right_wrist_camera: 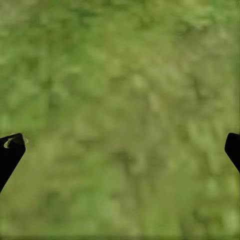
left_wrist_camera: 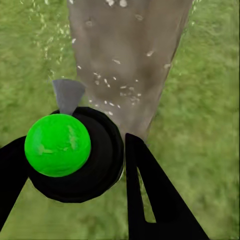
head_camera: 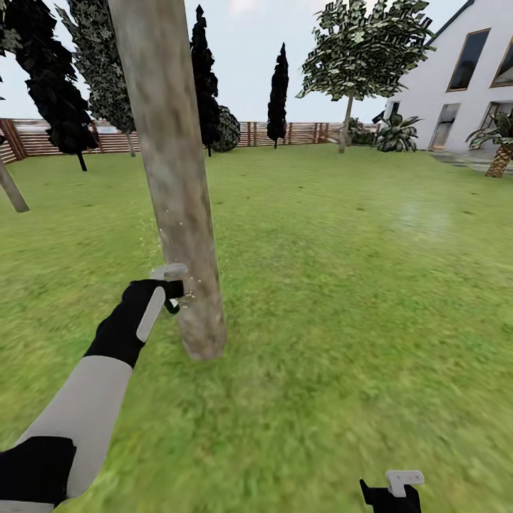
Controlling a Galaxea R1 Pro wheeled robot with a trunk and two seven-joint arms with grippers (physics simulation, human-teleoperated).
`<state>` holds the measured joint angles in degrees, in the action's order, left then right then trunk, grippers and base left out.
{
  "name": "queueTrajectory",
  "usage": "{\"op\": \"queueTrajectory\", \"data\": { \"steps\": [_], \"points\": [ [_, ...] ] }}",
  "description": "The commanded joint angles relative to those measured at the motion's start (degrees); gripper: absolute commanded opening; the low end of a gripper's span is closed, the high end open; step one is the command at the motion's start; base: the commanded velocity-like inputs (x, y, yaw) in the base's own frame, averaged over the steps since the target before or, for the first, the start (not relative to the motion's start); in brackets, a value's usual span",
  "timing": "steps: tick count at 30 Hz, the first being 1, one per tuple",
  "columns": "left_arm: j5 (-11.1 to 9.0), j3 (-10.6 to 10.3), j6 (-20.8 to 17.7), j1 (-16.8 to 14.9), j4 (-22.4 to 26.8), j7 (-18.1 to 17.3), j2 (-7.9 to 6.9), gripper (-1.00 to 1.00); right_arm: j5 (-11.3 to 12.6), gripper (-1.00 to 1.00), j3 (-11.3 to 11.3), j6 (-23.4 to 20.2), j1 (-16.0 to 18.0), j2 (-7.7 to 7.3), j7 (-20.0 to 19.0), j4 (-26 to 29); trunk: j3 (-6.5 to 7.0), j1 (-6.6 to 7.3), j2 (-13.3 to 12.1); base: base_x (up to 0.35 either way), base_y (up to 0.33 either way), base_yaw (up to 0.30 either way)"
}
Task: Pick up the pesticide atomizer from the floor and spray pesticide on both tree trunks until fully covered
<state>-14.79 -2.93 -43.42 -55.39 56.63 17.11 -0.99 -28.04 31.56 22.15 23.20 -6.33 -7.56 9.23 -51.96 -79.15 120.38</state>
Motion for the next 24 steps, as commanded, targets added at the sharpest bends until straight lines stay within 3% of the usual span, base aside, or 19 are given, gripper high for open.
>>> {"op": "queueTrajectory", "data": {
  "steps": [1,8,24],
  "points": [
    [0.5,0.0,-0.2,-0.4,0.0,0.0,0.46,-1.0,0.0,1.0,0.0,0.0,0.0,0.0,0.0,0.0,-0.01,0.0,0.0,0.0,0.0,0.0],
    [0.9,-0.2,0.0,0.3,1.9,0.2,-0.15,-1.0,0.0,1.0,0.0,0.0,0.0,0.0,0.0,0.0,-0.01,0.0,0.0,0.009,-0.013,0.0],
    [1.0,-0.2,0.1,0.4,2.0,0.3,-0.1,-1.0,0.0,1.0,-0.1,0.0,0.0,0.0,0.0,0.0,-0.01,0.0,0.0,0.051,-0.258,0.008]
  ]
}}
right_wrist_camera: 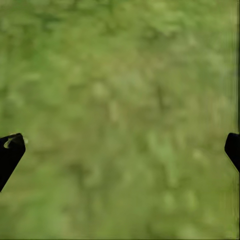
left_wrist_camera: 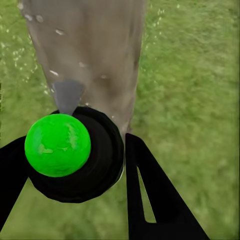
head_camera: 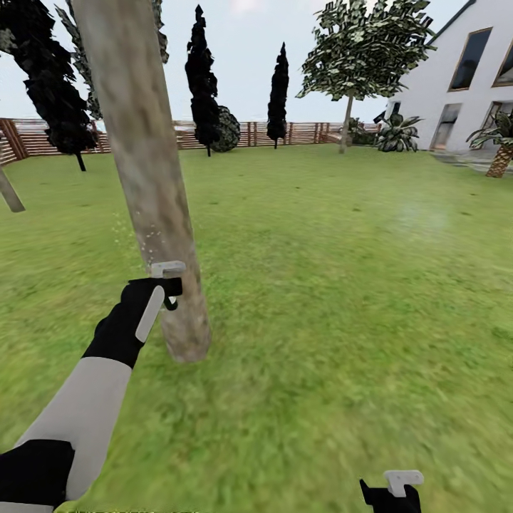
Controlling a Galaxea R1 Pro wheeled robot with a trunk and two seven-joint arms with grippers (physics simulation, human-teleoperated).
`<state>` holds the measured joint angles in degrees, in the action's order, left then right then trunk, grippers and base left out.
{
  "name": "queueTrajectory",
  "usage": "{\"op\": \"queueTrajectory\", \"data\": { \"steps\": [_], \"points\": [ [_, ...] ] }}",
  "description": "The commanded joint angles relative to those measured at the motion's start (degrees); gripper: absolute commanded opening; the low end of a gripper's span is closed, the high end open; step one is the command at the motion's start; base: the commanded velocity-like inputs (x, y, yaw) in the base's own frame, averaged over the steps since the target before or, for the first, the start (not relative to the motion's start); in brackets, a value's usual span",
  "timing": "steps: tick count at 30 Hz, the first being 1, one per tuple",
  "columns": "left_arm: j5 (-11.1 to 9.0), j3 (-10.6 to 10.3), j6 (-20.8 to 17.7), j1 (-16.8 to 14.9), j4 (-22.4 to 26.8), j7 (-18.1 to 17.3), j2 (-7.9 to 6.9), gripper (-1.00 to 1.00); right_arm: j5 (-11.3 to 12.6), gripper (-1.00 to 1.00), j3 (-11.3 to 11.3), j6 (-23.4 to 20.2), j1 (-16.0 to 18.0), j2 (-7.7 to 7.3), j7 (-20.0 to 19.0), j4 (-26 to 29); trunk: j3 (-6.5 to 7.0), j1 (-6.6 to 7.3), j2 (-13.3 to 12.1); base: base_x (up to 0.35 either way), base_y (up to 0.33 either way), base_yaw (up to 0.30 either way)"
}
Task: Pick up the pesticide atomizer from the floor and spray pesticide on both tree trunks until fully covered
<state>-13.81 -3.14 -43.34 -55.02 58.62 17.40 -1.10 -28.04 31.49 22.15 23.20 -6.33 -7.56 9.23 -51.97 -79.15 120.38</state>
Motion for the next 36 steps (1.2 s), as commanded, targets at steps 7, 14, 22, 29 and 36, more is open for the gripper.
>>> {"op": "queueTrajectory", "data": {
  "steps": [7,14,22,29,36],
  "points": [
    [0.0,0.1,0.1,0.0,0.0,0.1,-0.05,-1.0,-0.1,1.0,0.0,0.0,0.0,0.0,0.0,0.0,0.0,0.0,0.0,0.0,-0.272,0.261],
    [0.1,0.1,0.5,0.1,-0.8,0.6,-0.13,-1.0,-0.1,1.0,0.0,0.0,0.0,0.0,0.0,0.0,0.0,0.0,0.0,0.0,-0.272,0.068],
    [0.1,0.1,0.6,0.3,-1.2,0.6,-0.27,-1.0,-0.1,1.0,0.0,0.0,0.0,0.0,0.0,0.0,0.0,0.0,0.0,0.0,-0.272,0.2],
    [0.0,0.7,11.7,7.5,-15.3,0.6,-1.41,-1.0,-0.1,1.0,0.1,0.0,0.0,-0.07,0.1,0.0,0.0,0.0,0.0,0.061,-0.265,0.086],
    [-0.4,0.7,16.8,11.8,-23.5,-0.1,-1.88,-1.0,-0.1,1.0,0.1,0.0,0.0,-0.09,0.1,0.0,0.0,0.0,0.0,0.072,-0.054,0.0]
  ]
}}
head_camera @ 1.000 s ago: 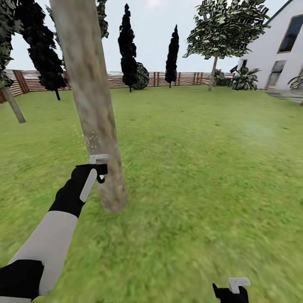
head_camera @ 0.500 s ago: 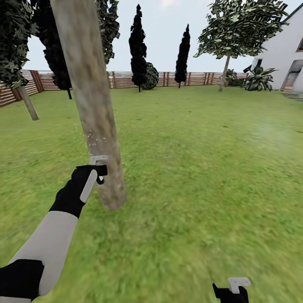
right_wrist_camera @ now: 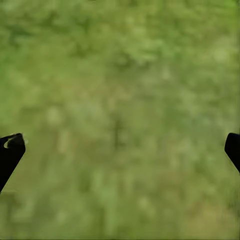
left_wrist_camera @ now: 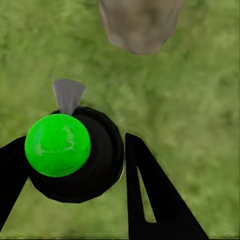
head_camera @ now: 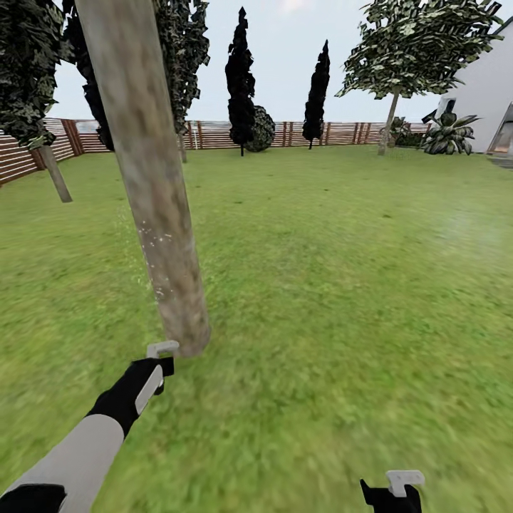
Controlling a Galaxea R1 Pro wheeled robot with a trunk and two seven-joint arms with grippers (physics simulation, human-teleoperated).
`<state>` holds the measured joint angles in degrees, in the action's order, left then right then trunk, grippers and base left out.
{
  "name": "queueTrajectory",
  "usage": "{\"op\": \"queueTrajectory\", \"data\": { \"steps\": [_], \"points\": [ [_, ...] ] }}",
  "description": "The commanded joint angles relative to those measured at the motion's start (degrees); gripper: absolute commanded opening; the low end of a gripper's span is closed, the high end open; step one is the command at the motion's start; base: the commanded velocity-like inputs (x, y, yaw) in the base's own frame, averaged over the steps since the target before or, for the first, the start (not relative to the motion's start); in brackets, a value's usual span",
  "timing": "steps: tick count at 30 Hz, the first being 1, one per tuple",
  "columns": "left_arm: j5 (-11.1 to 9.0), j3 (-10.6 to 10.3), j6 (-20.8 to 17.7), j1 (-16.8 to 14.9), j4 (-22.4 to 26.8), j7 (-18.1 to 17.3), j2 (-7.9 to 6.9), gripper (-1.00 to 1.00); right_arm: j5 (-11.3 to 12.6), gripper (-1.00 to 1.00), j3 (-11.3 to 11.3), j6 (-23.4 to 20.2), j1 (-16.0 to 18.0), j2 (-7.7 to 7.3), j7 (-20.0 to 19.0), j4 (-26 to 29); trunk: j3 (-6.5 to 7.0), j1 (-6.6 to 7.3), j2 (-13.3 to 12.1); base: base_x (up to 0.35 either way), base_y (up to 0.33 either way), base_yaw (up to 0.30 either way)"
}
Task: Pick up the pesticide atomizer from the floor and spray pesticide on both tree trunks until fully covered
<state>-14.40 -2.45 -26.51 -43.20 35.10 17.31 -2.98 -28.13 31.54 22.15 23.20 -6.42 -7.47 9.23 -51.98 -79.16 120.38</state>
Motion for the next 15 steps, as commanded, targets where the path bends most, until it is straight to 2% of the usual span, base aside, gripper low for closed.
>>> {"op": "queueTrajectory", "data": {
  "steps": [1,3,5,8,15],
  "points": [
    [0.1,0.0,1.6,0.5,-0.2,0.0,0.04,-1.0,0.0,1.0,0.0,0.0,0.0,0.0,0.0,0.0,0.01,0.0,0.0,0.213,-0.001,0.0],
    [-0.1,0.0,5.0,2.1,-0.5,0.0,0.07,-1.0,0.1,1.0,0.0,0.0,0.0,0.0,0.0,0.0,0.01,0.0,0.0,0.296,0.0,0.0],
    [-0.2,0.0,5.8,3.4,-0.4,-0.1,0.08,-1.0,0.1,1.0,0.0,0.0,0.0,0.0,-0.1,0.0,0.01,0.0,0.0,0.315,-0.059,0.0],
    [-0.3,0.0,5.8,3.6,-0.5,0.0,0.21,-1.0,0.1,1.0,0.0,0.0,0.0,0.0,-0.1,0.0,0.01,0.0,0.0,0.206,-0.199,0.045],
    [-0.4,-0.1,5.9,3.9,-0.5,0.0,0.48,-1.0,0.0,1.0,-0.1,0.0,0.0,0.03,-0.1,0.0,0.01,0.0,0.0,0.152,-0.252,0.258]
  ]
}}
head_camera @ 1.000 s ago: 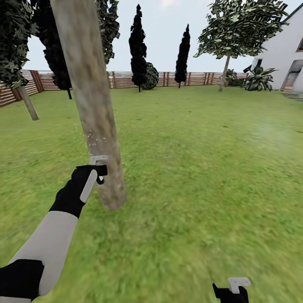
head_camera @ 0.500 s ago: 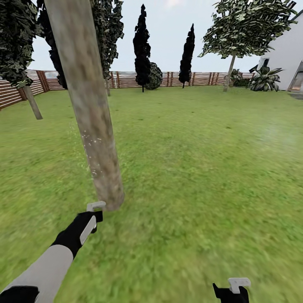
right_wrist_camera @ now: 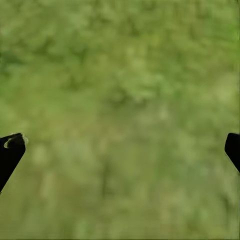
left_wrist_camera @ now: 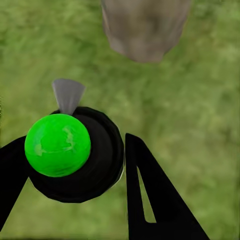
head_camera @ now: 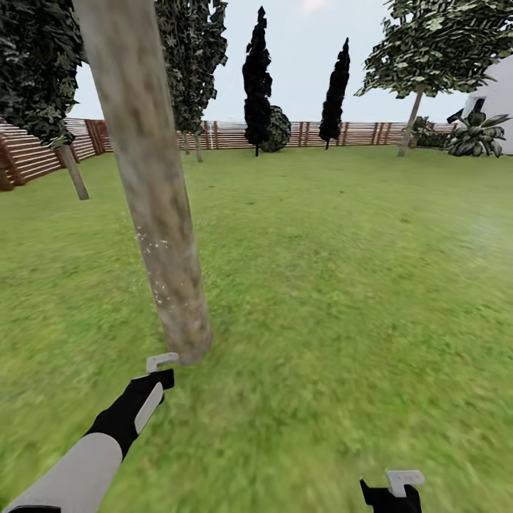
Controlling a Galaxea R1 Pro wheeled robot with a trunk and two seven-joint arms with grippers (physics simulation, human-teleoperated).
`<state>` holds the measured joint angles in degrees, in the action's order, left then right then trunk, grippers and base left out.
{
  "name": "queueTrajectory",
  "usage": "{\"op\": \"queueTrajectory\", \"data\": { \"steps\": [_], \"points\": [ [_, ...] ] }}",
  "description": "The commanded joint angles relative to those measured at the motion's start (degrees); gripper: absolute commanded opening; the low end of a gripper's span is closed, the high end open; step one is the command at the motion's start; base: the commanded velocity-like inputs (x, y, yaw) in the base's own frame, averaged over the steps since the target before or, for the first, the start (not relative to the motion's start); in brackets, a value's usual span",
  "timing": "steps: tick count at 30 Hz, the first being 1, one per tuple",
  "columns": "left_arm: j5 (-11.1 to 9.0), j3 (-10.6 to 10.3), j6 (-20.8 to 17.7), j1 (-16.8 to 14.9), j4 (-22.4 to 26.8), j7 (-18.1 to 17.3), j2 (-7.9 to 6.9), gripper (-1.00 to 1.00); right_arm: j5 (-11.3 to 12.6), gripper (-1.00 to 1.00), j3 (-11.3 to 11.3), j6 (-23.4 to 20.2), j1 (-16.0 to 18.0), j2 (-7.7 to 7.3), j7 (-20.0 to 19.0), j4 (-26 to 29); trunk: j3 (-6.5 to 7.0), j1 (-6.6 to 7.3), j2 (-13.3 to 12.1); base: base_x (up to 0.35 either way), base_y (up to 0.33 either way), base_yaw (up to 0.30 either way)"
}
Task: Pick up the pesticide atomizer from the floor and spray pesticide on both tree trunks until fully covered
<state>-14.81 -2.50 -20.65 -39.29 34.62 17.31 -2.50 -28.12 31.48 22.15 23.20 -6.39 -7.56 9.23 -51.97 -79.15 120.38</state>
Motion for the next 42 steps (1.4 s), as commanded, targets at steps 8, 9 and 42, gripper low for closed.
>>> {"op": "queueTrajectory", "data": {
  "steps": [8,9,42],
  "points": [
    [0.0,0.0,0.0,0.0,0.0,0.0,0.18,-1.0,0.0,1.0,0.0,0.0,0.0,-0.03,0.0,0.0,0.0,0.0,0.0,0.239,-0.243,0.138],
    [0.0,0.0,0.0,0.0,0.0,0.0,0.2,-1.0,0.0,1.0,0.0,0.0,0.0,-0.01,0.0,0.0,0.0,0.0,0.0,0.259,-0.231,0.002],
    [0.0,0.0,0.0,0.0,0.0,0.0,0.3,-1.0,0.0,1.0,0.0,0.0,0.0,0.06,0.0,0.0,0.0,0.0,0.0,0.174,-0.246,0.162]
  ]
}}
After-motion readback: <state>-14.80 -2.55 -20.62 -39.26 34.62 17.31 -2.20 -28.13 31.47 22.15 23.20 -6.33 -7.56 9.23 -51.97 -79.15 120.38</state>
